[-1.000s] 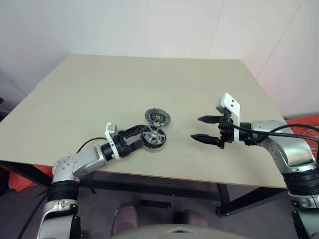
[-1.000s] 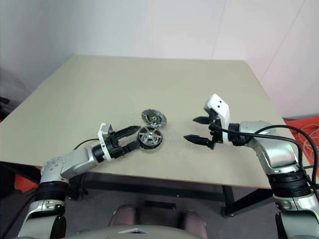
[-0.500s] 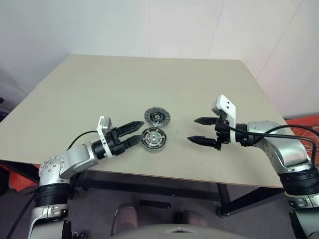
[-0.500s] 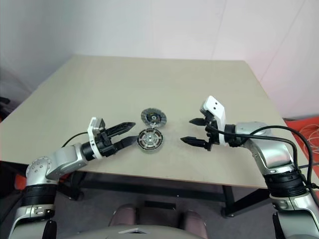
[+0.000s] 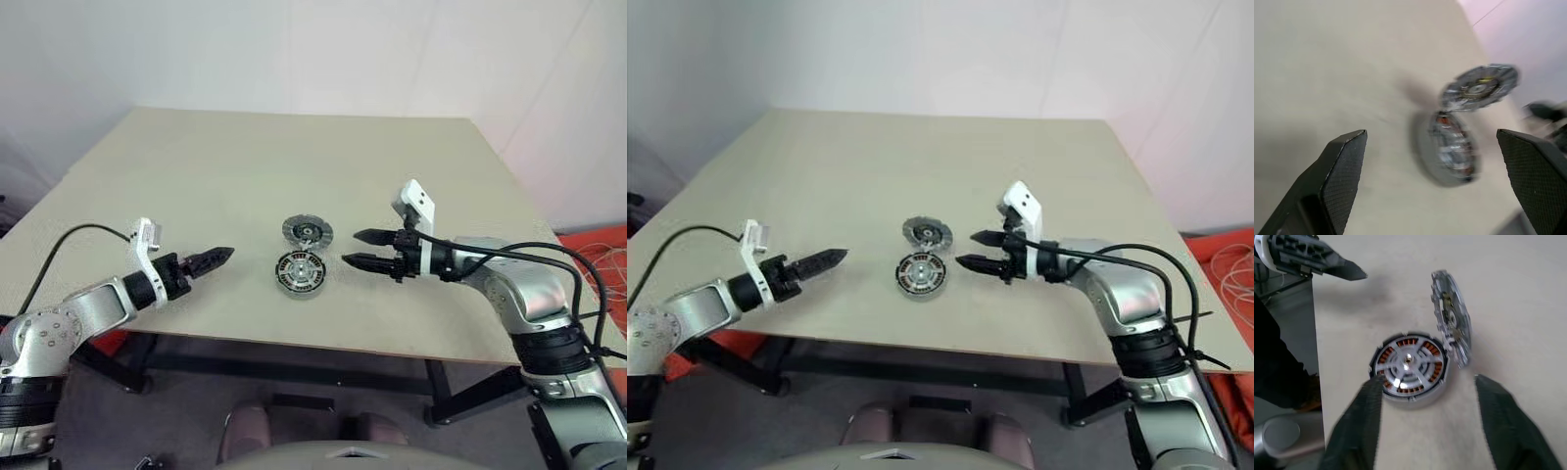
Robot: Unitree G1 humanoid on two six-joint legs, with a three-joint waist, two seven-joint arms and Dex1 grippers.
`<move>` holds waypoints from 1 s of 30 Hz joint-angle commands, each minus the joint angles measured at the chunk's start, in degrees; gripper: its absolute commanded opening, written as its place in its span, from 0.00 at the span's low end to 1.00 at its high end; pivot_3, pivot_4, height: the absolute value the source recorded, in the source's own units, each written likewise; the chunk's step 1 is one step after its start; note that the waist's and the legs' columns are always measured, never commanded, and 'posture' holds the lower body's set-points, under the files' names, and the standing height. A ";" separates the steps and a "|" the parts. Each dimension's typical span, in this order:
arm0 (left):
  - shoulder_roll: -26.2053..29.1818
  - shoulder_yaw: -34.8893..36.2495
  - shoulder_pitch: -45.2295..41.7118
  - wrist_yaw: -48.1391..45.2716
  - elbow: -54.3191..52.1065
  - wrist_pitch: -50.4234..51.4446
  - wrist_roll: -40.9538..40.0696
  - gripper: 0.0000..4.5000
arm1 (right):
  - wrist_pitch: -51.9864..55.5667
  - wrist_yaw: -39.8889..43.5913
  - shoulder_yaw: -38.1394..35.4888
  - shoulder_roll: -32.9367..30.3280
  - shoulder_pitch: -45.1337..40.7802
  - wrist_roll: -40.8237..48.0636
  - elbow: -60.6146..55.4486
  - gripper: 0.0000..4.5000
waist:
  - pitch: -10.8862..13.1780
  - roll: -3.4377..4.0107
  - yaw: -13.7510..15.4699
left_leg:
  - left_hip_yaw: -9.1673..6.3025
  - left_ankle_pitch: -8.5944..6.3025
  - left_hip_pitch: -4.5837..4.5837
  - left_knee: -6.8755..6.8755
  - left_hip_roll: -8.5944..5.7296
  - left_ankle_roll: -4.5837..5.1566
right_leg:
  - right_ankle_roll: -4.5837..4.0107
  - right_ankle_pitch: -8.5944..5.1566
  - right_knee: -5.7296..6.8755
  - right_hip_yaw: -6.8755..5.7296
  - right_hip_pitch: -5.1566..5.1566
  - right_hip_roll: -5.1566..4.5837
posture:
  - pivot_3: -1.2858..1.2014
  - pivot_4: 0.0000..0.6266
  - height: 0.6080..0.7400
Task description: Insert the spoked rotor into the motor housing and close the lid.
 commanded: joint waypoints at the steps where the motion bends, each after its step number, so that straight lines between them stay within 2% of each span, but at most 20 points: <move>1: 0.92 -2.10 -0.98 -9.41 -0.20 -10.39 12.74 1.00 | -2.72 -0.82 2.84 1.84 -1.04 -1.99 -0.21 0.46 | -0.01 -0.04 0.04 | 0.00 0.00 -0.02 0.00 -0.02 0.01 | 0.00 0.00 0.00 0.01 0.00 -0.02 | 0.52 0.00 1.00; 5: 2.37 -2.75 -2.07 -17.67 2.79 -18.45 22.07 1.00 | -4.37 0.41 7.12 4.73 -3.18 -3.25 0.72 0.14 | -0.01 -0.03 -0.33 | 0.00 0.00 0.01 -0.02 0.06 -0.01 | -0.03 0.01 0.12 0.01 -0.05 0.04 | 0.52 0.00 1.00; 7: 2.35 -2.83 -2.18 -20.68 4.14 -22.68 26.21 1.00 | -5.86 0.47 8.63 5.72 -4.30 -4.78 2.26 0.01 | 0.00 -0.01 -0.52 | 0.00 0.04 0.08 -0.10 0.10 -0.07 | -0.05 0.02 0.18 0.00 -0.06 0.07 | 0.52 0.00 1.00; 11: 1.84 -1.81 -3.57 -26.61 6.62 -25.78 28.44 1.00 | -10.66 -0.39 11.78 8.42 -7.31 -9.22 7.72 0.01 | 0.00 -0.01 -1.33 | 0.01 0.04 0.07 -0.11 0.07 -0.07 | -0.08 0.03 0.18 0.03 -0.06 0.06 | 0.52 0.00 1.00; 13: 2.77 -2.37 -5.23 -27.34 7.21 -21.14 28.03 1.00 | -12.39 -1.55 11.79 12.12 -9.64 -9.81 12.31 0.01 | 0.00 -0.02 -1.57 | 0.01 0.04 0.07 -0.11 0.07 -0.08 | -0.14 0.06 0.21 0.03 -0.08 0.06 | 0.52 0.00 1.00; 17: 1.32 -3.01 -6.70 -28.84 7.05 -25.63 32.34 1.00 | -14.89 -1.95 11.31 16.16 -12.27 -11.10 19.45 0.01 | 0.01 -0.01 -1.78 | 0.01 0.07 0.06 -0.10 0.09 -0.14 | -0.26 0.11 0.41 0.04 -0.20 0.06 | 0.52 0.00 1.00; 24: -0.48 -3.85 -6.68 -30.09 5.75 -25.57 34.91 1.00 | -20.29 1.77 19.03 15.18 -11.48 -20.09 30.66 0.01 | 0.01 0.03 -1.82 | 0.01 0.06 -0.04 -0.10 0.08 -0.12 | -0.61 0.31 0.40 0.05 -0.24 0.05 | 0.52 0.00 1.00; 27: -0.87 -3.54 -6.63 -30.40 5.59 -25.42 35.27 1.00 | -20.62 1.97 17.80 15.76 -11.68 -19.73 31.72 0.01 | -0.01 0.02 -1.80 | 0.03 0.06 0.09 -0.10 0.09 -0.12 | -0.65 0.29 0.43 0.06 -0.15 0.06 | 0.52 0.00 1.00; 30: -1.15 -3.44 -6.79 -30.30 5.81 -25.59 35.72 1.00 | -20.56 1.61 15.70 16.29 -12.51 -18.61 30.61 0.01 | 0.00 0.02 -1.77 | 0.03 0.06 0.20 -0.10 0.07 -0.12 | -0.32 0.09 0.43 0.07 -0.06 0.05 | 0.52 0.00 1.00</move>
